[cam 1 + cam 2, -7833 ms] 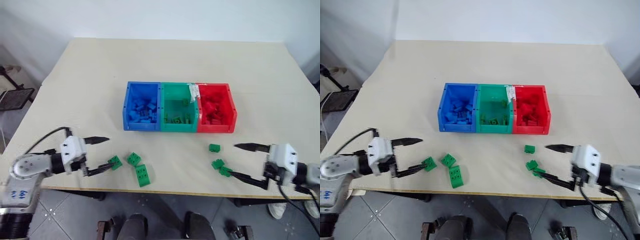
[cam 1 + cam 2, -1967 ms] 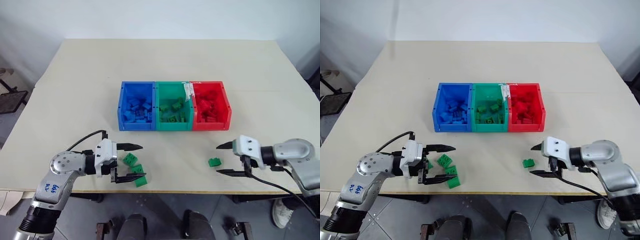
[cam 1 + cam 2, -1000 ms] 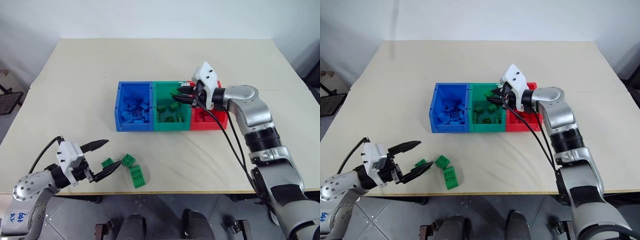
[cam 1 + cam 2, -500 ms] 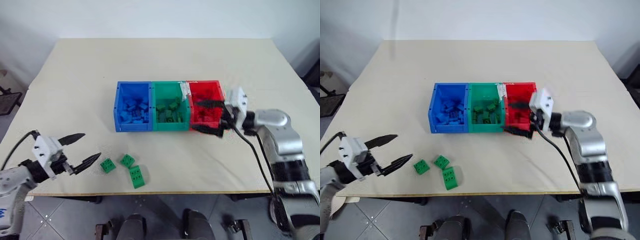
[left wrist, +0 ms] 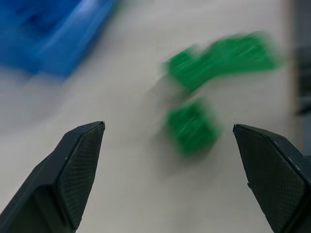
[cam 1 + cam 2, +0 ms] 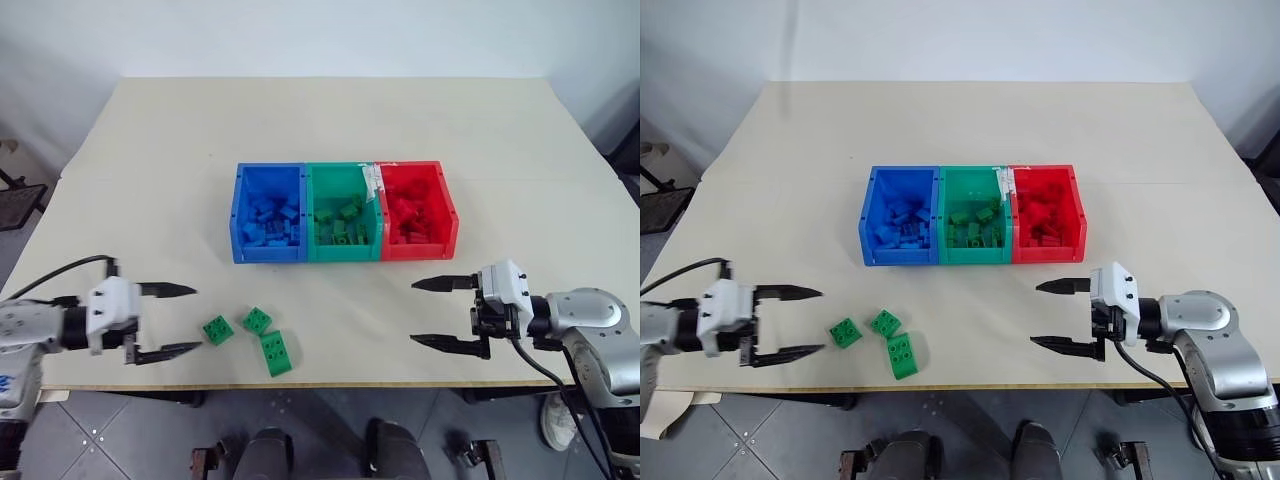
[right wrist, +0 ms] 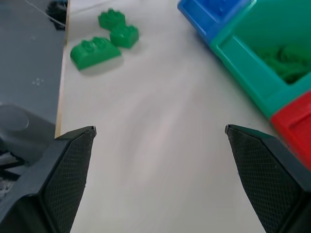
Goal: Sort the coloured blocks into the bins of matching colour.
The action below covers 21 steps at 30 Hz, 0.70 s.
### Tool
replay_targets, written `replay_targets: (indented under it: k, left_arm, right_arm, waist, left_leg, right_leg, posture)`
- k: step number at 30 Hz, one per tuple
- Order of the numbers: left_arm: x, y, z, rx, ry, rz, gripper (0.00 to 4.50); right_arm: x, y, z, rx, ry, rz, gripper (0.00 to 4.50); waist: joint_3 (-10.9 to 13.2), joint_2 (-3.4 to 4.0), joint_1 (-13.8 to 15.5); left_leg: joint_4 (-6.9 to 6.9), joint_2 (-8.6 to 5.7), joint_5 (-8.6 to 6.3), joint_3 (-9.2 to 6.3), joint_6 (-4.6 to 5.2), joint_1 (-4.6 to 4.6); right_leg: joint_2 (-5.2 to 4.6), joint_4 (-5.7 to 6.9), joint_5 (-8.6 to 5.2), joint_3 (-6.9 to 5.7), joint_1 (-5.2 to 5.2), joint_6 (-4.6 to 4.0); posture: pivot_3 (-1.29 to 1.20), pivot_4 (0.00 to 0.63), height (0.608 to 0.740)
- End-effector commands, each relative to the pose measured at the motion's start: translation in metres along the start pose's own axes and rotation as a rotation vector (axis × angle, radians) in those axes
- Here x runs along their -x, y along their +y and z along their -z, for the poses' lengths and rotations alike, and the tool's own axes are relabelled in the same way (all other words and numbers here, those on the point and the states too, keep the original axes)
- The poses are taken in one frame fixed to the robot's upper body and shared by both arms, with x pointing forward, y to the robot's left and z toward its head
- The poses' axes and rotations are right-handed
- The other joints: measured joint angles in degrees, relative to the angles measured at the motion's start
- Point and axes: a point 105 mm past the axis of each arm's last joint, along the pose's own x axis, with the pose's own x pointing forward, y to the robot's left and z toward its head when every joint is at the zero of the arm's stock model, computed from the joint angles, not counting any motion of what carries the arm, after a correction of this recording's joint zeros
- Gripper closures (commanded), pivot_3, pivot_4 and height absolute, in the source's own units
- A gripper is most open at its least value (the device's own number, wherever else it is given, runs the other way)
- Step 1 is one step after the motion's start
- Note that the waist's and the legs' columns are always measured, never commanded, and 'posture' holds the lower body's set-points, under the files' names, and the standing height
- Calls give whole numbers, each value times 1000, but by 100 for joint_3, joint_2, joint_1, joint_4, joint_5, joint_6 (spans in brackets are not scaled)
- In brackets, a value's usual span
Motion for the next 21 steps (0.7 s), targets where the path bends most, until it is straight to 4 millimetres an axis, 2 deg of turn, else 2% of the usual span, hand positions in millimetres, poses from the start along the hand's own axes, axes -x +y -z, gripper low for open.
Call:
replay_targets:
  k: [1, 2, 4, 6, 12, 16, 21]
  left_arm:
    - [-21, -8, -15, -96, 27, 132, 0]
    - [-25, -10, -16, -122, 37, 161, 0]
    - [-54, -14, -23, -203, 53, 295, 0]
    - [-74, -13, -26, -271, 84, 387, 0]
    - [-91, -3, -24, -296, 162, 484, 0]
    - [-90, -6, -13, -327, 262, 569, 0]
    - [-96, 1, -11, -380, 309, 581, 0]
  right_arm:
    - [6, 7, -7, 23, 7, -11, 51]
    - [6, 8, -7, 24, 11, -13, 51]
    - [8, 14, -6, 17, 35, -17, 51]
    - [10, 17, -6, 9, 47, -8, 51]
    - [11, 25, -6, -40, 83, -11, 51]
    - [11, 30, -6, -63, 95, 0, 51]
    - [13, 33, -1, -64, 120, 10, 51]
  waist:
    - [0, 0, 3]
    - [0, 0, -4]
    - [0, 1, -12]
    - [1, 0, 46]
    - [0, -3, 85]
    - [0, -3, 87]
    - [2, -6, 115]
  left_leg:
    - [0, 0, 0, 0, 0, 1]
    - [0, 0, 0, 1, 0, 1]
    - [-2, 0, 0, 4, 0, 4]
    - [5, -1, 0, 6, 0, -1]
    - [10, -2, 0, 8, 1, 0]
    - [10, -2, -1, 8, 2, -1]
    - [14, -3, -2, 8, 5, -4]
  right_leg:
    - [0, 2, 0, 0, 0, 0]
    - [0, 2, 0, 0, 0, 0]
    - [1, 2, 0, 0, -1, 0]
    - [0, -2, 0, 0, 2, 0]
    - [1, -2, 1, 1, 3, -1]
    - [1, -4, 1, 1, 3, -1]
    - [1, -7, 1, 1, 5, -1]
  posture:
    - [0, 150, 740]
    - [0, 150, 740]
    - [0, 150, 740]
    - [0, 150, 740]
    - [0, 150, 740]
    - [0, 150, 740]
    - [0, 150, 740]
